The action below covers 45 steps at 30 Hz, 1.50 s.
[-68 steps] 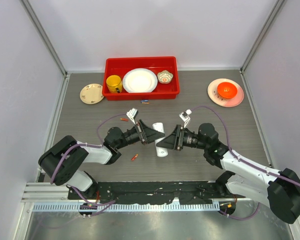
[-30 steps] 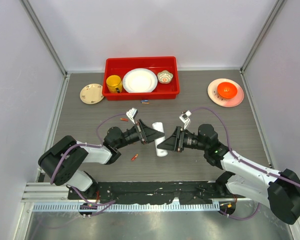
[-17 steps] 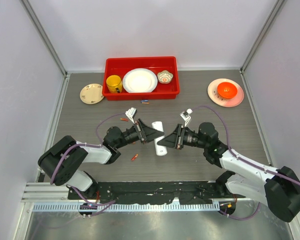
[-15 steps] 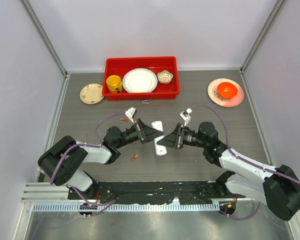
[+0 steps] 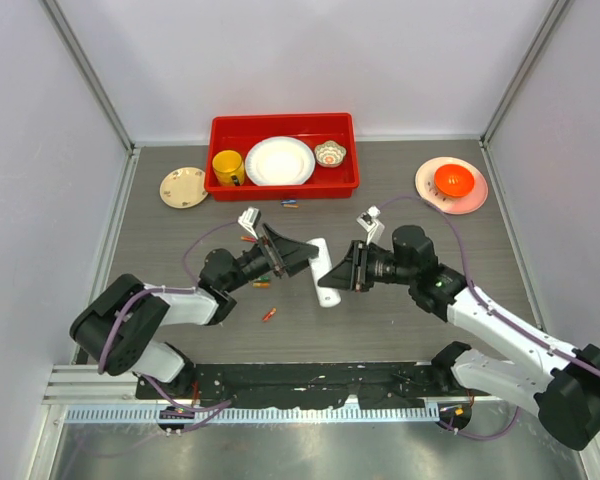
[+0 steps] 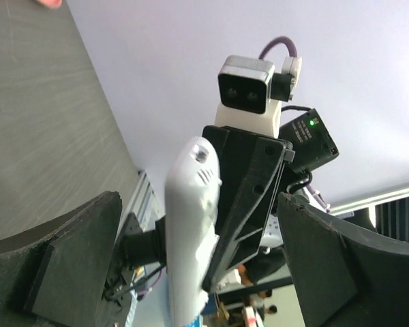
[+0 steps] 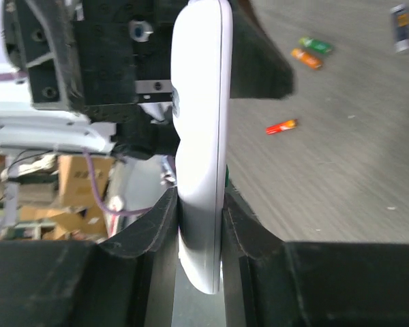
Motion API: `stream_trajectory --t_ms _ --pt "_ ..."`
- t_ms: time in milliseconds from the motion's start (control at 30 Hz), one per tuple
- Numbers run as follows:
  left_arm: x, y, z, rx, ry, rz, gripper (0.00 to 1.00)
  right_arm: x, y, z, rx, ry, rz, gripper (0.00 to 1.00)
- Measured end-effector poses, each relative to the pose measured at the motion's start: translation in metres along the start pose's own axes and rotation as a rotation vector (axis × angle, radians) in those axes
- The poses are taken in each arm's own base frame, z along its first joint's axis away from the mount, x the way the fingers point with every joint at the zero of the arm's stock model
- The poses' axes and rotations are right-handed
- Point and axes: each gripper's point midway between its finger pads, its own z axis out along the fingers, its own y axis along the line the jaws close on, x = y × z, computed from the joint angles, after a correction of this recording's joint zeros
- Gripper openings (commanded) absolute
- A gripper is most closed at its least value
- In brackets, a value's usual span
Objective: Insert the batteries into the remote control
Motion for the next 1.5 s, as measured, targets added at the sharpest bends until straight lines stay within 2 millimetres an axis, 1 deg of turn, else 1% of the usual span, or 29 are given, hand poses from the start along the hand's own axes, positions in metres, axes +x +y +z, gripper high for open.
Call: stream_trajectory --t_ms 67,133,167,200,233,333,400,467,533,567,600,733,833,900,933,967,1000,1067,1100,1200,1400,1500 --pt "-0.014 -0.005 -0.002 0.009 -0.045 0.014 1.0 -0.01 -0.006 -0.004 0.097 -0.012 -0.03 0.01" --pt "-0.027 -0.012 -0.008 0.021 -0.105 0.034 1.0 -0.029 -0.023 -0.009 0.274 -0.058 -0.05 0.01" --pt "-0.033 -0.017 -0.014 0.028 -0.138 0.047 1.0 -0.04 -0.035 -0.014 0.383 -0.088 -0.063 0.01" --pt "-0.036 -0.021 -0.019 0.033 -0.165 0.059 1.0 -0.054 -0.052 -0.023 0.526 -0.128 -0.08 0.01" --pt "-0.04 -0.024 -0.027 0.026 -0.2 0.075 1.0 -0.061 -0.065 -0.029 0.63 -0.15 -0.098 0.01" --pt "-0.044 -0.025 -0.042 -0.031 -0.255 0.107 0.97 -0.08 -0.113 -0.062 1.004 -0.177 -0.161 0.01" --pt "-0.047 -0.02 -0.053 -0.115 -0.292 0.126 0.96 -0.082 -0.144 -0.085 1.226 -0.141 -0.214 0.01" --pt "-0.05 -0.016 -0.068 -0.18 -0.338 0.143 0.95 -0.078 -0.168 -0.105 1.409 -0.072 -0.268 0.01" --pt "-0.05 -0.01 -0.086 -0.227 -0.382 0.161 0.95 -0.076 -0.185 -0.118 1.543 0.017 -0.312 0.01" --pt "-0.05 -0.001 -0.099 -0.268 -0.41 0.169 0.95 -0.075 -0.194 -0.12 1.595 0.061 -0.329 0.01" --pt "-0.049 0.004 -0.103 -0.289 -0.419 0.17 0.95 -0.075 -0.203 -0.12 1.638 0.106 -0.344 0.01" --pt "-0.048 0.016 -0.124 -0.357 -0.46 0.191 0.95 -0.066 -0.237 -0.109 1.708 0.26 -0.361 0.01" --pt "-0.046 0.021 -0.131 -0.39 -0.462 0.199 0.93 -0.06 -0.255 -0.097 1.711 0.353 -0.362 0.01" --pt "-0.044 0.029 -0.134 -0.423 -0.454 0.19 0.92 -0.058 -0.264 -0.089 1.705 0.395 -0.364 0.01" --pt "-0.043 0.033 -0.135 -0.439 -0.45 0.186 0.92 -0.06 -0.266 -0.087 1.706 0.403 -0.37 0.02" --pt "-0.041 0.038 -0.137 -0.459 -0.442 0.18 0.92 -0.061 -0.266 -0.084 1.698 0.403 -0.373 0.06" --pt "-0.04 0.041 -0.138 -0.47 -0.438 0.177 0.92 -0.062 -0.266 -0.082 1.686 0.402 -0.369 0.17" --pt "-0.037 0.047 -0.139 -0.493 -0.425 0.169 0.92 -0.063 -0.266 -0.078 1.667 0.403 -0.369 0.28" --pt "-0.036 0.049 -0.14 -0.5 -0.421 0.167 0.92 -0.063 -0.266 -0.078 1.662 0.408 -0.37 0.36" --pt "-0.034 0.054 -0.14 -0.517 -0.41 0.16 0.92 -0.061 -0.265 -0.075 1.637 0.419 -0.368 0.44" --pt "-0.03 0.067 -0.143 -0.552 -0.396 0.141 0.91 -0.054 -0.259 -0.073 1.573 0.426 -0.356 0.56" --pt "-0.027 0.073 -0.145 -0.575 -0.39 0.125 0.92 -0.051 -0.256 -0.07 1.541 0.418 -0.341 0.6"
